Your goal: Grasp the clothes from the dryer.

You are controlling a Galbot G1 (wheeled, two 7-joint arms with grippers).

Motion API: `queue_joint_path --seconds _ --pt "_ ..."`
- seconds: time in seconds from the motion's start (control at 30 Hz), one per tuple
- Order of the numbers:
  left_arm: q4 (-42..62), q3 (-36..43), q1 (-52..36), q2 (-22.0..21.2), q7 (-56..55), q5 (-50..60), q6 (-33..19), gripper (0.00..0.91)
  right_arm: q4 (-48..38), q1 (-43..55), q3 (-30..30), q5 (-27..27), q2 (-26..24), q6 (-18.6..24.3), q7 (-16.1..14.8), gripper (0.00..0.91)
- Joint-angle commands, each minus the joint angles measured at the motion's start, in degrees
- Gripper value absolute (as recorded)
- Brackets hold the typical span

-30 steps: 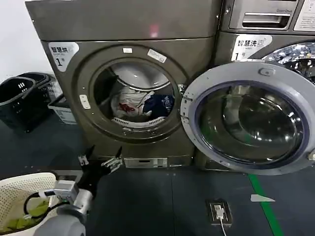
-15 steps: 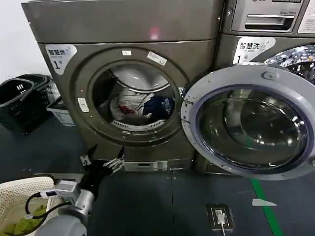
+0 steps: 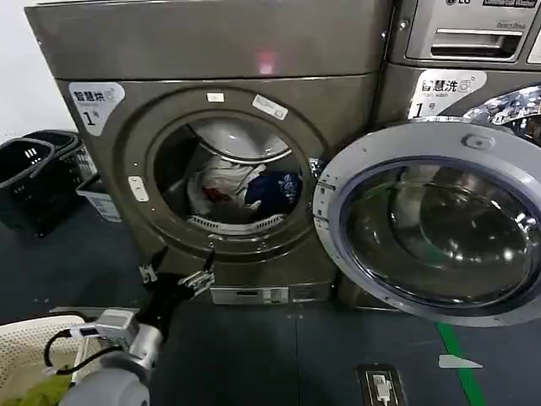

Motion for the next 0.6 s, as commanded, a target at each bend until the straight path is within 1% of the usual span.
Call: queue_joint_path --seconds 0.03,0.6 --pt "-0.09 0.08 0.11 0.06 0.04 0.02 0.04 0.907 -0.06 -0.07 0.02 0.05 0.06 0.04 -0.03 0.907" --pt "0.2 0.22 -0.27 0.11 0.13 -0.02 -0.01 0.907 -0.55 0.25 0.03 -0.13 0.1 0.12 -0.18 0.907"
